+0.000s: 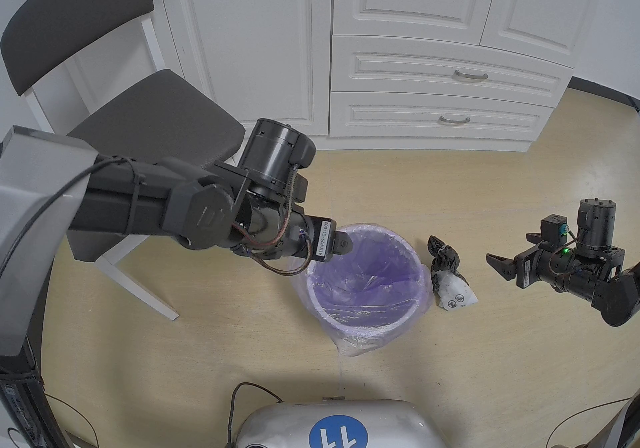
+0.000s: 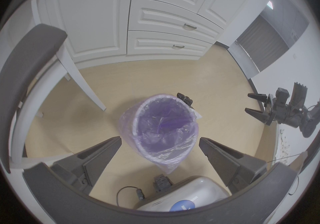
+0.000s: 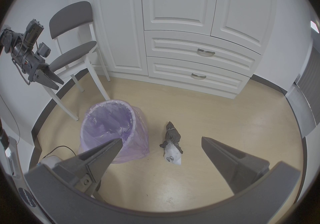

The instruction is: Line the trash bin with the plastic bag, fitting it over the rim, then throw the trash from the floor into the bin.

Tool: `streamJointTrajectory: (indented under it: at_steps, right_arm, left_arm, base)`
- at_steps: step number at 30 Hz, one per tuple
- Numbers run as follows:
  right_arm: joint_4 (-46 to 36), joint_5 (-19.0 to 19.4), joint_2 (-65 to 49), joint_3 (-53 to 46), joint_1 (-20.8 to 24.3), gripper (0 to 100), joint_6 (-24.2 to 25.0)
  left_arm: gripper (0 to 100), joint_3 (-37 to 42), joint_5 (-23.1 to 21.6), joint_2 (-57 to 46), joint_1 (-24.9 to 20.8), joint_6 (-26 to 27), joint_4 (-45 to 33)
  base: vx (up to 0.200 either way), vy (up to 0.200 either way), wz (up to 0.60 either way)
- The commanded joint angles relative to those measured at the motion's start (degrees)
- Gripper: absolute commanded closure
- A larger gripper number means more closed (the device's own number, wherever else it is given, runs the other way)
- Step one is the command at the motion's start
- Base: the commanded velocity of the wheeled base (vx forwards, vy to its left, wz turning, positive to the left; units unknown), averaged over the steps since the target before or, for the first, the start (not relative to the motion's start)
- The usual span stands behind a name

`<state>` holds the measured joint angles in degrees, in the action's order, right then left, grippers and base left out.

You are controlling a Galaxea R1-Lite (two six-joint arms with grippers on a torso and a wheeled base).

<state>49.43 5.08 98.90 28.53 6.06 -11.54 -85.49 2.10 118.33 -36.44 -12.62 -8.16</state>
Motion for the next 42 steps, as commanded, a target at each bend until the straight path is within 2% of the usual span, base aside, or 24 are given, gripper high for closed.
streamJointTrajectory:
  at_steps: [1,21,26,28,32,35,42]
  right_arm:
    - [-0.04,0.01,0.24,-0.14,0.18,0,-0.06]
    - [-0.13,-0.07,2.35,-0.05,0.62,0,-0.23]
    - [0.23,-0.07,2.96,0.21,-0.26,0,-0.23]
    - [0.4,0.01,2.88,0.3,-0.79,0,-0.23]
    - [0.4,0.1,2.96,0.48,-0.96,0,-0.23]
    - [0.4,0.1,3.05,0.57,-1.05,0,-0.23]
    - [0.4,1.07,2.96,0.48,-1.58,0,-0.23]
  left_arm:
    - [0,1.38,0.01,1.9,-1.53,-2.06,1.56]
    - [0,1.47,-0.6,11.13,-1.79,-2.85,7.28]
    - [0,0.59,-2.89,16.23,-2.06,-2.24,13.52]
    - [0,0.24,-5.52,19.92,-2.06,0.05,17.65]
    - [0,-0.02,-7.37,24.58,-1.71,6.73,21.34]
    - [0,-0.38,-7.37,27.39,-1.88,8.75,23.8]
    - [0,-0.99,-9.74,30.55,-1.97,9.28,31.01]
  base:
    - [0.0,0.0,0.0]
    - [0.0,0.0,0.0]
    - [0.0,0.0,0.0]
    - [0.0,0.0,0.0]
    - [0.0,0.0,0.0]
    - [0.0,0.0,0.0]
    - [0.0,0.0,0.0]
